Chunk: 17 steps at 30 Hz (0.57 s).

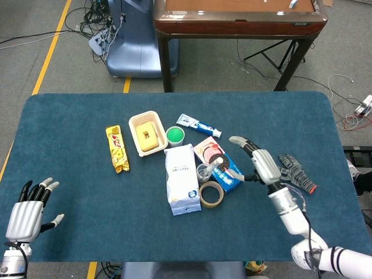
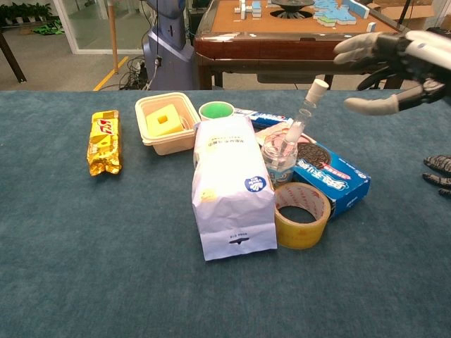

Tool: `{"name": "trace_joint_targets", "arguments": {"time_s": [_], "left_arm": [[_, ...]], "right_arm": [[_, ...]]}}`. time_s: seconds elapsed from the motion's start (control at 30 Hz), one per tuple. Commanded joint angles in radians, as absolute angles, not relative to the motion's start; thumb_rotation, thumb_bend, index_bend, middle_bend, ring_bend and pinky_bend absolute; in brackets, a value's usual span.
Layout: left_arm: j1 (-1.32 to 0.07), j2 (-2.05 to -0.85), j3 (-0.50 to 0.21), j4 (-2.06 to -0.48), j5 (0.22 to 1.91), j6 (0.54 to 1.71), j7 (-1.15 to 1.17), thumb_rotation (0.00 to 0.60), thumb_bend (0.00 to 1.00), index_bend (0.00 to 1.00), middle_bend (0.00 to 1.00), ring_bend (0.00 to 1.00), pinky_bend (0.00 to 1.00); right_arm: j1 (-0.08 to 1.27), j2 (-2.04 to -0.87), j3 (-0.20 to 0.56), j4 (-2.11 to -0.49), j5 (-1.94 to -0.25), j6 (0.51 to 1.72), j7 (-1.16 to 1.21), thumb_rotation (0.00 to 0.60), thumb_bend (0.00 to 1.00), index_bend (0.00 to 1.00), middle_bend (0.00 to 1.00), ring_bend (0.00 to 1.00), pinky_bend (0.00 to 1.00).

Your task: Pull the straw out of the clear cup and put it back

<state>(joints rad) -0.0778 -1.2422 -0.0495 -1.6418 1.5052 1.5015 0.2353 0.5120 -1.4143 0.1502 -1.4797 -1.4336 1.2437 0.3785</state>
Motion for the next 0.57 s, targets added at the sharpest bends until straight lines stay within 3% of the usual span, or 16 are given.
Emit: {"name": "trace_joint_targets", "arguments": {"time_s": [0.03, 0.3, 0.57], "left_arm": [[-0.086, -1.243, -0.054, -1.644, 1.505, 1.494, 0.238, 0.6, 0.17, 0.19, 0.12, 0.15, 0.03], [-0.107, -1.249, -0.062, -1.653, 1.499, 1.475, 0.25, 0.6, 0.17, 0.19, 0.12, 0.15, 0.03], [-0.116, -1.251, -0.063, -1.664, 1.501, 1.474, 0.257, 0.6, 0.17, 0.19, 0.12, 0.16, 0.03]], "right_arm": [[0.415, -1.322, 0.134, -1.567, -1.415, 1.343, 0.274, 0.6, 0.33, 0.17, 0.18, 0.15, 0.23], [0.262, -1.175, 0.076, -1.675, -1.36, 1.436, 0.183, 0.6, 0.33, 0.17, 0.18, 0.15, 0.23], [0.178, -1.139, 0.056, -1.668, -1.34, 1.474, 0.207, 0.6, 0.33, 0.17, 0.19, 0.15, 0.23]]}}
